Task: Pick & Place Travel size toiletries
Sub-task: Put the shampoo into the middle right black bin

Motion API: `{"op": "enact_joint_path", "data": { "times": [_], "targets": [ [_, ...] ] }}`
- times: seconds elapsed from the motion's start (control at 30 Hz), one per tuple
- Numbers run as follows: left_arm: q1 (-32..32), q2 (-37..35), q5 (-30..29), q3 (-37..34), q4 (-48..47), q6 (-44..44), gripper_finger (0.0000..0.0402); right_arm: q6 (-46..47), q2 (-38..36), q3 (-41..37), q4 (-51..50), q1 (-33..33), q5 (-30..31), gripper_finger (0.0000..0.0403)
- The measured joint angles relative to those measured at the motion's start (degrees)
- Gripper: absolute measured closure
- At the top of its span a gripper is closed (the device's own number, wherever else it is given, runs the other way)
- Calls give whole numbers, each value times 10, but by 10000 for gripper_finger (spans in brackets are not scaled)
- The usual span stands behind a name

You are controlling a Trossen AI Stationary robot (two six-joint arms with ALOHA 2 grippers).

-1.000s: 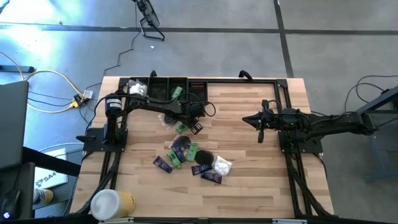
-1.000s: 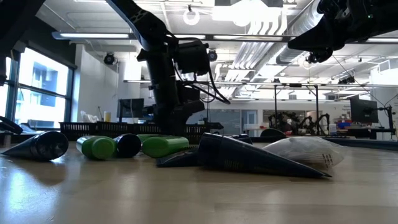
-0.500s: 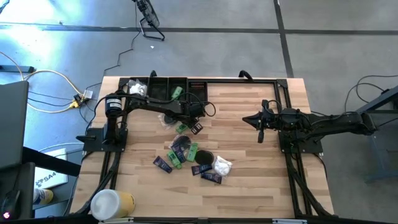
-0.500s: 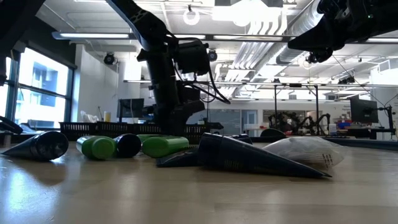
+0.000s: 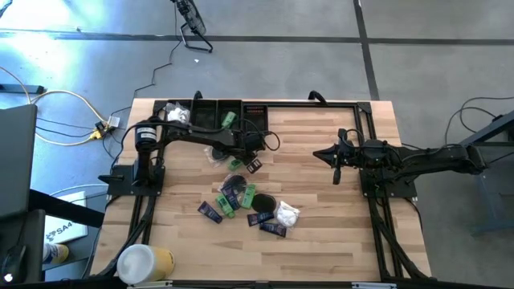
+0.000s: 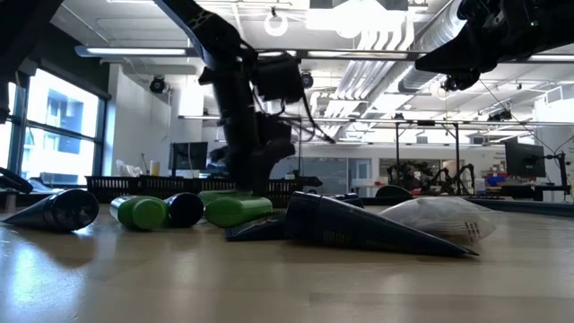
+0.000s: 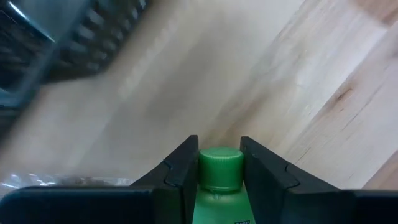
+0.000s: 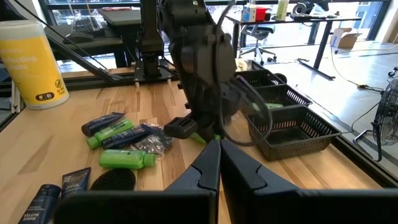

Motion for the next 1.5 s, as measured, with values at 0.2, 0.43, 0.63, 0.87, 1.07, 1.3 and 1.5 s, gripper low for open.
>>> {"op": "enact_joint_path", "data": {
  "times": [0.2,0.43,0.63,0.87,1.07,1.3,1.5],
  "targets": [
    [0,-14,-23,28,-16,26,301,0,0,0,0,0,0,398],
    [0,-21,-32,63,-33,74,302,0,0,0,0,0,0,398],
    [0,-21,-49,93,-48,102,302,0,0,0,0,0,0,398],
    [0,-21,-109,140,-82,118,302,0,0,0,0,0,0,398],
    [0,-21,-133,165,-92,141,302,0,0,0,0,0,-2,398],
    [0,-21,-157,165,-79,159,302,0,0,0,0,0,-2,398],
    [-11,-21,-192,157,-92,145,302,25,0,0,0,0,0,398]
  ]
}}
